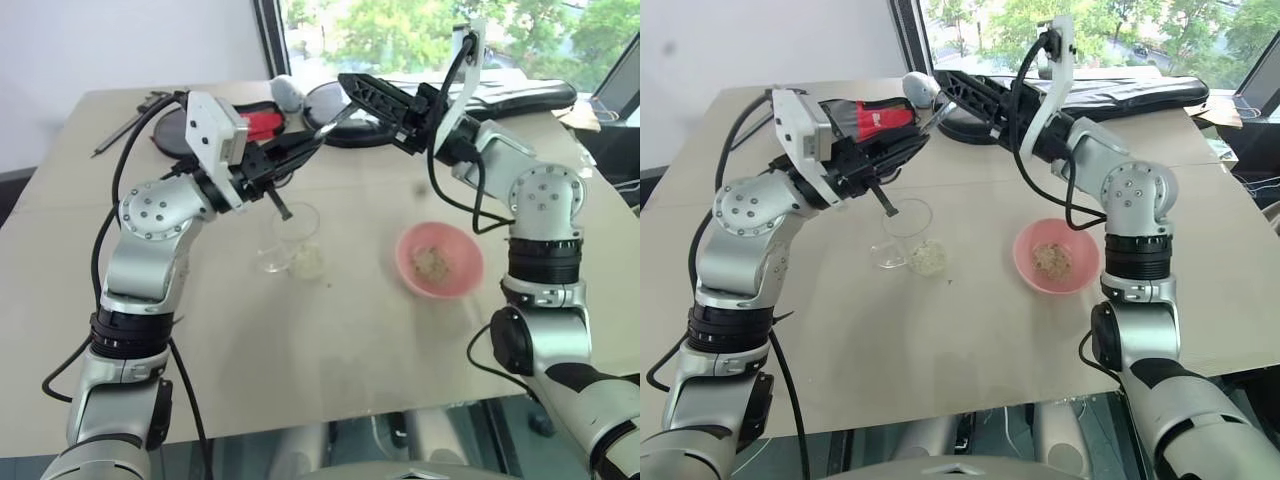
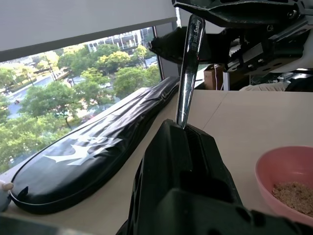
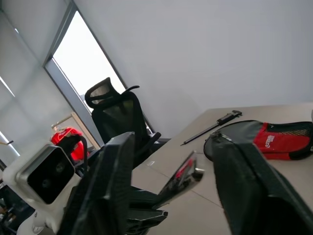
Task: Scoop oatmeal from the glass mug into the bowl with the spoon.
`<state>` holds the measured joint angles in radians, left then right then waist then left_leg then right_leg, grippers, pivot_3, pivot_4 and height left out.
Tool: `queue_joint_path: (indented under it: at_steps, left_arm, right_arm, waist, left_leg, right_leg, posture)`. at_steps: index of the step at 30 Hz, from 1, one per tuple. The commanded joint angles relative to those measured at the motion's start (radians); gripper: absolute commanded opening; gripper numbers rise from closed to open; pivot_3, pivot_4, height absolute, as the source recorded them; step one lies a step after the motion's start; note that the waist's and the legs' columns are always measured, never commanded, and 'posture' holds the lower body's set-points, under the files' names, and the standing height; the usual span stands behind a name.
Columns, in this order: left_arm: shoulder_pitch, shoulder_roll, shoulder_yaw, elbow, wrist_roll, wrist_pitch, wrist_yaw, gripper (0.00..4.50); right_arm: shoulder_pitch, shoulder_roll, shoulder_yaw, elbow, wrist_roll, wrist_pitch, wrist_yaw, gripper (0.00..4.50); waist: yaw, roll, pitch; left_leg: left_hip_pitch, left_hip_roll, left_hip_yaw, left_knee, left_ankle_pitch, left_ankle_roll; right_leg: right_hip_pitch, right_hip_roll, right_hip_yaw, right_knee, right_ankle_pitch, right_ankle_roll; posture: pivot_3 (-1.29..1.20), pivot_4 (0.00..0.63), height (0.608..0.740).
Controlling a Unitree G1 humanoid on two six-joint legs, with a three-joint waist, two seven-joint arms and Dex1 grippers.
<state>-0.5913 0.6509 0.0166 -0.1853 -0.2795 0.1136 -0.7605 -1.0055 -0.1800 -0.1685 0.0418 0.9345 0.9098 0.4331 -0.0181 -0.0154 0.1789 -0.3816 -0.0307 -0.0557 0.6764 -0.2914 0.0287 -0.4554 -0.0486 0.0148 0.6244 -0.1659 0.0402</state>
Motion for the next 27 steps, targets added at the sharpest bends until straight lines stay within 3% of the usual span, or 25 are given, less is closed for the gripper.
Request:
queue_joint_path:
  at_steps: [1, 3, 13, 14, 17, 22, 27]
  left_arm:
    - [-0.023, -0.001, 0.016, -0.038, -0.001, -0.001, 0.003, 0.00]
    - [-0.027, -0.006, 0.013, -0.033, -0.001, 0.003, 0.001, 0.00]
    - [-0.040, -0.031, 0.016, -0.050, -0.013, 0.035, 0.000, 0.00]
    - [-0.043, -0.034, 0.020, -0.054, -0.012, 0.037, 0.008, 0.74]
    - [-0.039, -0.036, 0.056, -0.077, -0.026, 0.057, 0.038, 1.76]
    - [-0.024, -0.072, 0.252, -0.106, -0.166, 0.210, 0.202, 1.76]
    - [0.213, -0.030, 0.399, -0.224, -0.179, 0.247, 0.223, 1.76]
  right_arm:
    - [-0.003, -0.005, -0.008, -0.056, 0.022, 0.005, 0.010, 1.02]
    - [-0.002, -0.004, -0.008, -0.059, 0.020, 0.005, 0.006, 0.07]
    - [0.009, -0.007, 0.002, -0.068, 0.018, 0.018, -0.012, 0.07]
    - [0.009, -0.005, 0.000, -0.068, 0.020, 0.019, -0.015, 0.00]
    - [0.002, -0.006, -0.019, -0.055, 0.027, 0.024, -0.028, 0.00]
    - [0.005, -0.066, -0.059, -0.003, -0.014, -0.011, -0.029, 0.00]
    - [0.005, -0.126, -0.175, 0.055, 0.024, 0.012, -0.099, 0.00]
  waist:
    - [0.000, 0.000, 0.000]
    - [0.000, 0.000, 0.000]
    - [0.000, 0.000, 0.000]
    - [0.000, 0.000, 0.000]
    - [0.000, 0.000, 0.000]
    - [0.001, 0.000, 0.000]
    - [-0.005, 0.001, 0.000]
  left_leg:
    - [0.000, 0.000, 0.000, 0.000, 0.000, 0.000]
    - [0.000, 0.000, 0.000, 0.002, 0.000, 0.000]
    - [-0.001, 0.000, 0.000, 0.007, 0.000, 0.000]
    - [-0.001, 0.000, 0.000, 0.007, 0.000, 0.000]
    - [-0.001, 0.000, 0.000, 0.007, 0.000, 0.000]
    - [-0.001, 0.000, 0.000, 0.007, 0.000, 0.000]
    - [0.000, 0.001, 0.002, 0.006, 0.000, 0.000]
  right_leg:
    - [0.000, 0.000, 0.000, 0.000, 0.000, 0.000]
    - [0.000, 0.000, 0.000, 0.001, 0.000, 0.000]
    - [0.001, 0.000, 0.000, 0.003, 0.000, 0.000]
    - [0.001, 0.000, 0.000, 0.002, 0.000, 0.000]
    - [0.001, 0.000, 0.000, 0.002, 0.000, 0.000]
    - [0.000, 0.000, 0.000, 0.002, 0.000, 0.000]
    - [0.000, 0.000, 0.002, 0.002, 0.000, 0.000]
  posture:
    - [0.00, 0.150, 0.740]
    - [0.00, 0.150, 0.740]
    - [0.00, 0.150, 0.740]
    - [0.00, 0.150, 0.740]
    - [0.00, 0.150, 0.740]
    - [0.00, 0.150, 0.740]
    - [0.00, 0.150, 0.740]
